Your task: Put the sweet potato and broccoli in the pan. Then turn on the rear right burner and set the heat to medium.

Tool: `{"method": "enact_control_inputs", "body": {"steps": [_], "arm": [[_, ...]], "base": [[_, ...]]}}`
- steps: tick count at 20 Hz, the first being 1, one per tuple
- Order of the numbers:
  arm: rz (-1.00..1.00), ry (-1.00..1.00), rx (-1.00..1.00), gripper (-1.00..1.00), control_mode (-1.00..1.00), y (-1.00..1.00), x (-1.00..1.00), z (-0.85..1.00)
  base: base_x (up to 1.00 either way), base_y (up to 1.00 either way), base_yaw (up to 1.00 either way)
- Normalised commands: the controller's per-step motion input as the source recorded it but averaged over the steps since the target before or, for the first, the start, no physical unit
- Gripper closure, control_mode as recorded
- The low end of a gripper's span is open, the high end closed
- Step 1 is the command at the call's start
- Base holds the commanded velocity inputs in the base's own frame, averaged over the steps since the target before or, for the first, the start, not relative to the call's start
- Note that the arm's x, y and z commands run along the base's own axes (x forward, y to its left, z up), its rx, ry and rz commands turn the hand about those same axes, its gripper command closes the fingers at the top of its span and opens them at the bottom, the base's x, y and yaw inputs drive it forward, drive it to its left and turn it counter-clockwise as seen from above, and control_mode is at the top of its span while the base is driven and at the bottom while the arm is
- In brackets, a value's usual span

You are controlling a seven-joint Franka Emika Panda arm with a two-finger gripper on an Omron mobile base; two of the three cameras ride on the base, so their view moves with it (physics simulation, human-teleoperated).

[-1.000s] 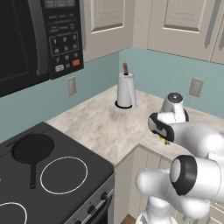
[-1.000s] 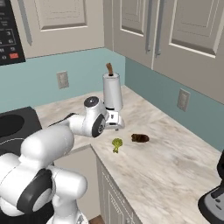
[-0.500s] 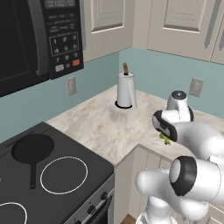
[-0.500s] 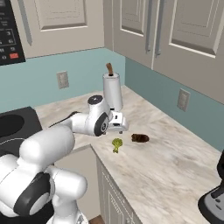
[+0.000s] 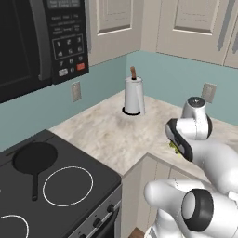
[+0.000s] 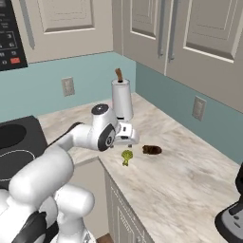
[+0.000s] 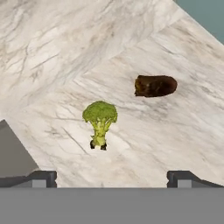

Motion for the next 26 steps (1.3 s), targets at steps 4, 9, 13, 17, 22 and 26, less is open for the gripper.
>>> {"method": "enact_control_inputs", "body": {"steps": [4,9,13,17,22,26], "arm": [[0.0,0.0,0.0,-1.0,-1.0,-0.04,0.62,-0.08],[0.0,0.05,0.03,-1.0,-1.0,-0.04,0.44,-0.01],[0.0,0.0,0.09,-1.0,-1.0,0.0,0.07,0.0],[0.0,0.05,0.08,-1.0,-1.0,0.0,0.0,0.0],[0.0,0.19,0.0,-1.0,-1.0,0.0,0.0,-0.07],[0.0,0.23,0.0,-1.0,-1.0,0.0,0.0,-0.19]], "base": [[0.0,0.0,0.0],[0.0,0.0,0.0],[0.0,0.0,0.0],[0.0,0.0,0.0],[0.0,0.0,0.0],[0.0,0.0,0.0]]}}
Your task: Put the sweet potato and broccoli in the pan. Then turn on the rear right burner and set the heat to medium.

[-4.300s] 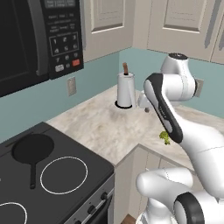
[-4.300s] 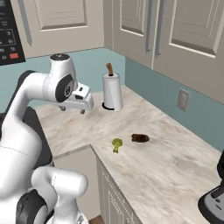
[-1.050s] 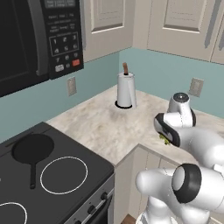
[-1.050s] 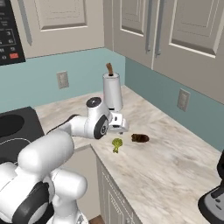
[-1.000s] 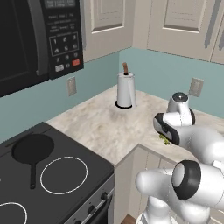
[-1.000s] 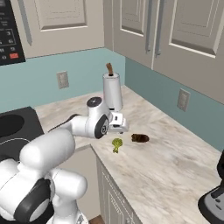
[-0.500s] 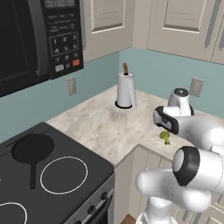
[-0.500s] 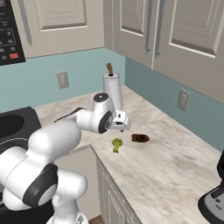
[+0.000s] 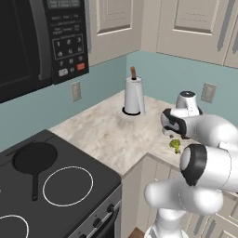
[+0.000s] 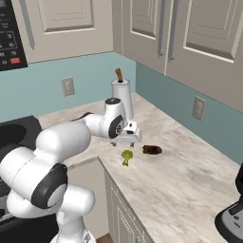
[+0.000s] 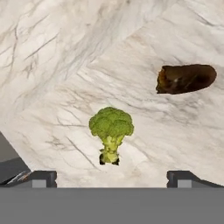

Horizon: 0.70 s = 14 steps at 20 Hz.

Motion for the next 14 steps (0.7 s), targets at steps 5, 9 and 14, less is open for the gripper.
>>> {"method": "enact_control_inputs", "body": {"steps": [5,9,14], "arm": [[0.0,0.04,0.05,-1.0,-1.0,0.0,-0.05,-0.21],[0.0,-0.03,0.06,-1.0,-1.0,0.0,0.0,-0.37],[0.0,-0.08,0.06,-1.0,-1.0,0.0,0.0,-0.27]], "base": [[0.0,0.0,0.0],[0.0,0.0,0.0],[0.0,0.0,0.0]]}}
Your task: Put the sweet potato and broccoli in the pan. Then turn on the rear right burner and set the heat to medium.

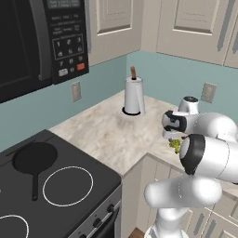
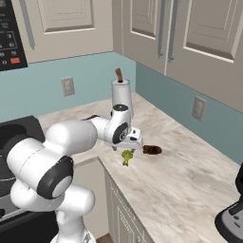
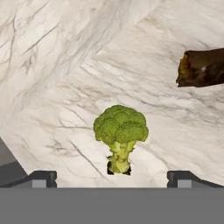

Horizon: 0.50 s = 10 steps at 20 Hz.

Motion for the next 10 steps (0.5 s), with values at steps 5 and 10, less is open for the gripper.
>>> {"method": "enact_control_inputs", "body": {"steps": [5,10], "arm": [[0.0,-0.09,0.0,-1.0,-1.0,-0.01,0.03,-0.2],[-0.01,-0.08,0.0,-1.0,-1.0,-0.04,0.12,-0.24]], "base": [[0.0,0.0,0.0],[0.0,0.0,0.0]]}}
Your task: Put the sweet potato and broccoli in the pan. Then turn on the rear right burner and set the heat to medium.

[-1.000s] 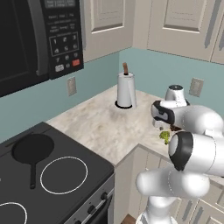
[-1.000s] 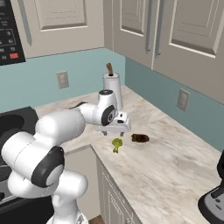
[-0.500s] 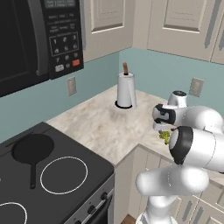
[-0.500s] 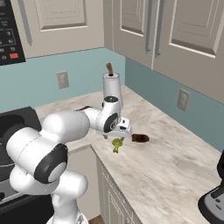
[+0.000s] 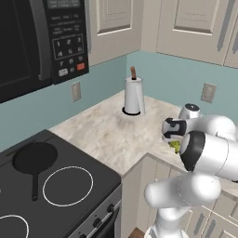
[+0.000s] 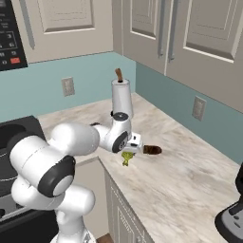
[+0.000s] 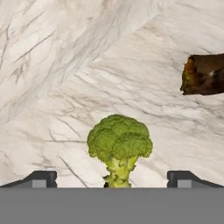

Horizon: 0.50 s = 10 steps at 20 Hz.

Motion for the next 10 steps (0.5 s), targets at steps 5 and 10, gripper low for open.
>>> {"method": "enact_control_inputs", "body": {"steps": [5,10], "arm": [[0.0,-0.1,0.0,-1.0,-1.0,-0.11,0.24,-0.19],[-0.02,-0.09,0.0,-1.0,-1.0,-0.17,0.2,-0.05]], "base": [[0.0,0.0,0.0],[0.0,0.0,0.0]]}}
